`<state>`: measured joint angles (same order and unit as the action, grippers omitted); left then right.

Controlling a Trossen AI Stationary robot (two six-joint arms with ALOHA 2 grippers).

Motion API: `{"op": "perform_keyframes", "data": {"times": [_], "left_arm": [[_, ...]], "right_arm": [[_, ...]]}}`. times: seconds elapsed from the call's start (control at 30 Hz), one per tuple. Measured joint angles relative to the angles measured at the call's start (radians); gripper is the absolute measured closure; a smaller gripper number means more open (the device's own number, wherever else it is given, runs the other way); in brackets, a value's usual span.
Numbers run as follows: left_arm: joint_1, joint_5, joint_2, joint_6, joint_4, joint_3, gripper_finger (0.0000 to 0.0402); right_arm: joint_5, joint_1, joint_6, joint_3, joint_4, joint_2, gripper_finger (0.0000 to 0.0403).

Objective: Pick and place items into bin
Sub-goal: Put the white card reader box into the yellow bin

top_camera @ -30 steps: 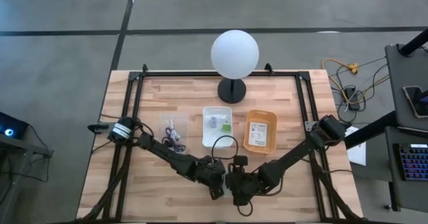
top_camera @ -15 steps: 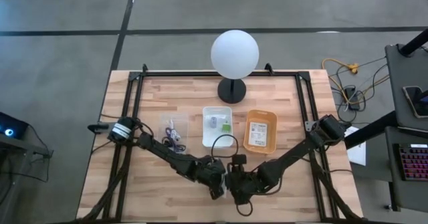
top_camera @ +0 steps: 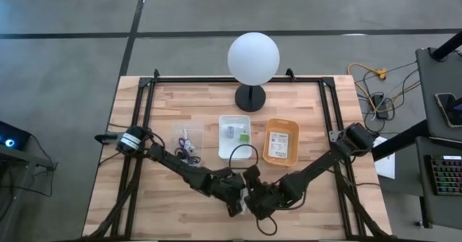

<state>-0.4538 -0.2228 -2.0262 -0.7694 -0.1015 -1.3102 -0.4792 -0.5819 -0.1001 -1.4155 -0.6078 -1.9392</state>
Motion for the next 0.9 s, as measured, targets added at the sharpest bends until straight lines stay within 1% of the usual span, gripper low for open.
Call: {"op": "perform_keyframes", "data": {"times": [0.07,0.13,0.3,0.43,0.5,0.57,0.63,0.7,0.77,0.83,0.9], "left_arm": [[-0.006,-0.026,0.002,0.028,0.040,0.000,0.0375],[-0.007,-0.043,0.004,0.036,0.048,-0.005,0.0375],[-0.006,-0.045,0.004,0.036,0.044,-0.004,0.0375],[-0.006,-0.063,0.004,0.037,0.050,-0.004,0.0375],[-0.004,-0.068,0.004,0.037,0.056,-0.003,0.0375],[-0.004,-0.068,0.004,0.037,0.060,-0.001,0.0375],[-0.004,-0.066,0.004,0.037,0.065,0.002,0.0375],[-0.004,-0.063,0.004,0.040,0.070,0.003,0.0375],[-0.004,-0.043,0.004,0.044,0.082,0.002,0.0375],[-0.004,-0.006,0.003,0.044,0.112,0.002,0.0375],[-0.004,0.014,0.003,0.044,0.123,0.002,0.0375]], "right_arm": [[-0.025,0.007,0.012,0.000,-0.034,0.008,0.0262],[-0.023,0.015,0.049,0.001,-0.083,0.019,0.0248],[0.034,0.025,0.120,0.009,-0.179,0.038,0.0217],[0.070,0.022,0.200,0.015,-0.221,0.046,0.0205],[0.106,0.011,0.287,0.015,-0.286,0.051,0.0205],[0.184,-0.005,0.405,0.027,-0.340,0.055,0.0204],[0.278,-0.031,0.546,0.058,-0.327,0.058,0.0204],[0.358,-0.060,0.704,0.100,-0.277,0.058,0.0207],[0.412,-0.084,0.861,0.152,-0.175,0.058,0.0214],[0.419,-0.103,0.988,0.205,-0.089,0.058,0.0225],[0.407,-0.110,1.081,0.241,-0.036,0.057,0.0238]]}}
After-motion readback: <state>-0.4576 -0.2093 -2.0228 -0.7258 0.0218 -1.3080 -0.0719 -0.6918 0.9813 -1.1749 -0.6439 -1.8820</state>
